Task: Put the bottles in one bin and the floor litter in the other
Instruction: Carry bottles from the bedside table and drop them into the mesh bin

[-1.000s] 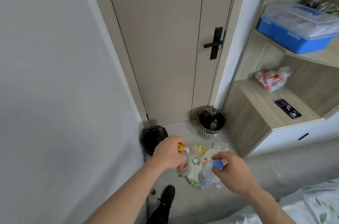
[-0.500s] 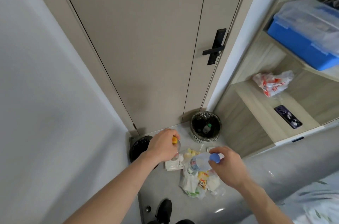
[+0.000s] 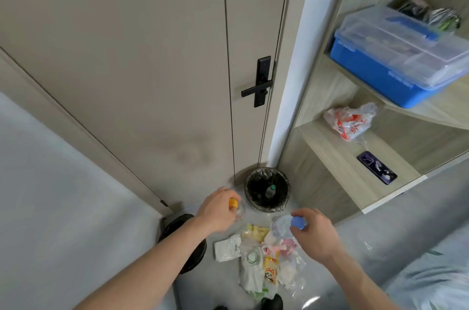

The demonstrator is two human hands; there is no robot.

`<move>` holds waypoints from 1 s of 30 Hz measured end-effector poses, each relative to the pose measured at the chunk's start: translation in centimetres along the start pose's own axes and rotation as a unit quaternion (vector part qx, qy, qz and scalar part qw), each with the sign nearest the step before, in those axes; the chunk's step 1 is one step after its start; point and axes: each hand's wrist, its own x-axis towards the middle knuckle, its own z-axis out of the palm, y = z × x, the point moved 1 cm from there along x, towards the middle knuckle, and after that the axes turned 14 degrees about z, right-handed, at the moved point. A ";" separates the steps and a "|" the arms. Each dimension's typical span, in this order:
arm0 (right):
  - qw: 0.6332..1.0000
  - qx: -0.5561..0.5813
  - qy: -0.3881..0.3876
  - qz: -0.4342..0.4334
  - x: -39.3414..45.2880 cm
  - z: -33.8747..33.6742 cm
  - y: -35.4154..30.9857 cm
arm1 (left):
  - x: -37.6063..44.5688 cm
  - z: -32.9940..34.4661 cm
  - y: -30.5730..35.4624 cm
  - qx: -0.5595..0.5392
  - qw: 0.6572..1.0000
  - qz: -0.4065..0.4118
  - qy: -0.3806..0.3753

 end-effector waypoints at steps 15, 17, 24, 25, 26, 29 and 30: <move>0.989 0.093 0.001 0.114 17.1 5.3 3.7 | 20.1 10.2 -6.3 -0.027 0.990 -0.003 -0.136; 0.986 0.104 0.006 0.129 20.3 7.2 4.3 | 23.7 12.5 -8.5 -0.032 0.989 0.001 -0.146; 0.987 0.099 0.009 0.125 33.2 15.9 7.7 | 33.8 22.2 -17.1 -0.006 0.985 0.032 -0.169; 0.987 0.095 0.010 0.127 34.9 17.2 8.3 | 34.9 23.6 -18.3 0.000 0.984 0.035 -0.175; 0.988 0.089 0.011 0.129 36.6 18.4 8.8 | 35.8 25.1 -19.4 0.005 0.982 0.039 -0.183; 0.988 0.070 0.009 0.139 40.8 22.1 9.9 | 38.3 29.3 -22.7 0.031 0.976 0.050 -0.212; 0.987 0.066 0.003 0.143 42.0 23.3 10.3 | 38.9 30.6 -23.6 0.038 0.973 0.054 -0.222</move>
